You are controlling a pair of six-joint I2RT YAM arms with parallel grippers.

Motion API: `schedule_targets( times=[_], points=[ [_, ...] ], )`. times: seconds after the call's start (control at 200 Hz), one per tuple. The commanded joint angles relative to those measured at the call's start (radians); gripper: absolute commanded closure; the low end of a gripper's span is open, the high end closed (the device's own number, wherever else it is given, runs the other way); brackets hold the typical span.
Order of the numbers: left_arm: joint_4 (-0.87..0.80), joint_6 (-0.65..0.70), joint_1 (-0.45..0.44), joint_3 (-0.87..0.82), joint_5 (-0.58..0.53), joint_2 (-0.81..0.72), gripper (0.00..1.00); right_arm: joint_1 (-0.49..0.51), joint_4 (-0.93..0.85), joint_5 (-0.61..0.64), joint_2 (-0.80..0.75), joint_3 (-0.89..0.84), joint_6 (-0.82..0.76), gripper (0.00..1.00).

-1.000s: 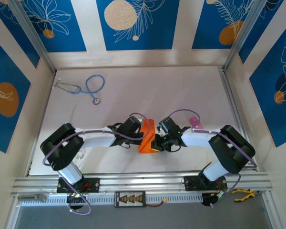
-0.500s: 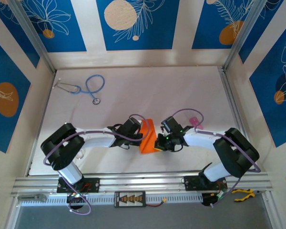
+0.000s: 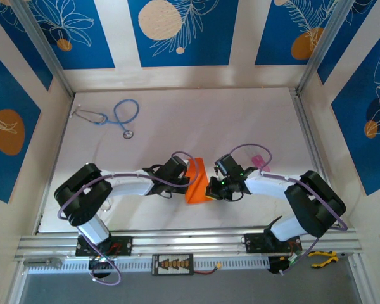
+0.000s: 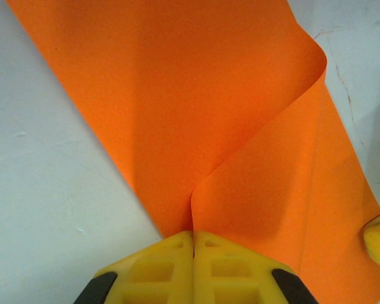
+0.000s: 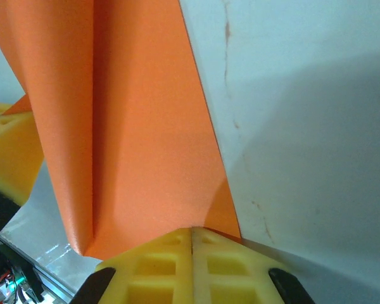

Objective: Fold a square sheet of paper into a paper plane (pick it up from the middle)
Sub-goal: Fold the triangle a second time at the center of the table.

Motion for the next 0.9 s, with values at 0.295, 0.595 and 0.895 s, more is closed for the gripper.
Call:
schedule_targets(
  times=[0.295,0.595,0.895],
  points=[
    [-0.012,0.008,-0.005,0.001,0.006,0.007,1.00,-0.008,-0.024,-0.001,-0.031,-0.010,0.000,0.98],
    [-0.019,0.010,-0.004,0.005,0.000,0.005,1.00,-0.008,-0.020,0.007,-0.060,-0.016,0.000,0.97],
    [-0.020,0.010,-0.004,0.009,0.003,0.010,1.00,-0.012,-0.009,0.000,-0.049,-0.026,0.002,0.97]
  ],
)
